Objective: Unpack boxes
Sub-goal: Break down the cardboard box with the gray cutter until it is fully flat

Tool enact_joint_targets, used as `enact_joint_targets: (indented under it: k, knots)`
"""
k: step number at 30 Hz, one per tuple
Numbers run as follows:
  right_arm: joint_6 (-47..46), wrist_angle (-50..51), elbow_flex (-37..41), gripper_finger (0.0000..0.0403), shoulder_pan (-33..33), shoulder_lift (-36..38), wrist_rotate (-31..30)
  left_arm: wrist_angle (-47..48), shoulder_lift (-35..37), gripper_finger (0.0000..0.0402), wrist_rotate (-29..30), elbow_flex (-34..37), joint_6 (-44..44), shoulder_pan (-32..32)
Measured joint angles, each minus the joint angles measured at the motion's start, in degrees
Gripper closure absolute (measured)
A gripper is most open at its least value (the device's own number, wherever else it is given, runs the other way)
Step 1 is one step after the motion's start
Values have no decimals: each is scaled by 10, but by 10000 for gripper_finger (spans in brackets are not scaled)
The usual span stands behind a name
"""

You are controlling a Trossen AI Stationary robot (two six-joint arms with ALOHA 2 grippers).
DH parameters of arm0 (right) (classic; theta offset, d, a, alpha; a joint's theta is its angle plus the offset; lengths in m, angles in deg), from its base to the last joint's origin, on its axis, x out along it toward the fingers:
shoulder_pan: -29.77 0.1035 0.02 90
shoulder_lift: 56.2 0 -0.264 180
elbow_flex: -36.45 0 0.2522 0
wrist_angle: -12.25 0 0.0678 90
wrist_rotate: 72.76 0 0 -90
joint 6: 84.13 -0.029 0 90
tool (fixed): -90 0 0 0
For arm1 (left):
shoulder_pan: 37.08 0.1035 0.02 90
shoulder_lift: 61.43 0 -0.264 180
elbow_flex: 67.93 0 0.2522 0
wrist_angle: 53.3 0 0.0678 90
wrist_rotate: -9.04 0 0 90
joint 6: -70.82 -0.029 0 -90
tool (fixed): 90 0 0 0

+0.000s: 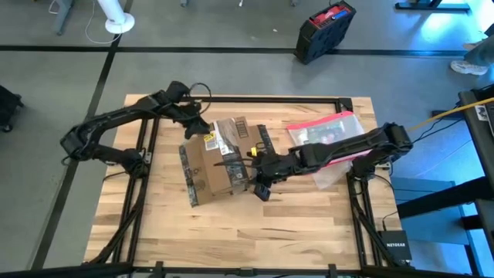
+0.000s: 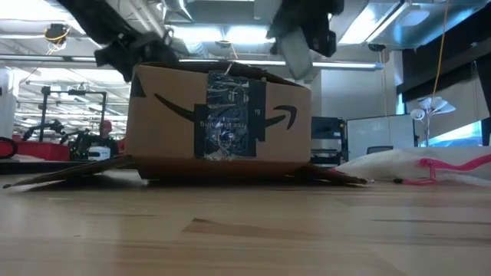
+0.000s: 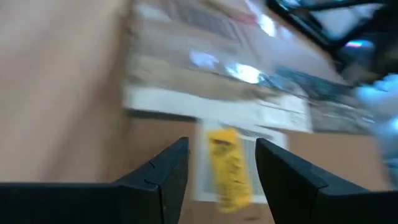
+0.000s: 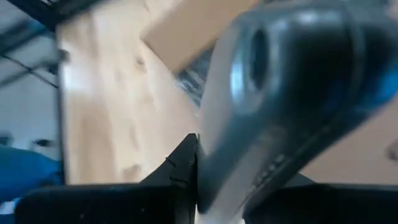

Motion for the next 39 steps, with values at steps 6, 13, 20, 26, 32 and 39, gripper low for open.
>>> enact_joint_targets:
  k: [6, 13, 20, 26, 32, 39]
  knots:
    - [0, 76, 1, 331, -1, -6, -36, 49, -44, 227, -103, 0, 3, -17]
    - [10, 155, 1, 331, -1, -4, -59, 179, -20, 227, -126, 0, -27, -40]
    - [62, 151, 1, 331, -36, -4, -82, 271, 16, 227, -136, 0, -15, -109]
    - [121, 95, 1, 331, -99, -4, -77, 270, 35, 227, -134, 0, 52, -185]
    - [165, 55, 0, 331, -158, -18, -60, 260, 41, 227, -136, 0, 95, -251]
    - [181, -8, 0, 331, -194, -38, -21, 246, 46, 227, -97, 0, 135, -282]
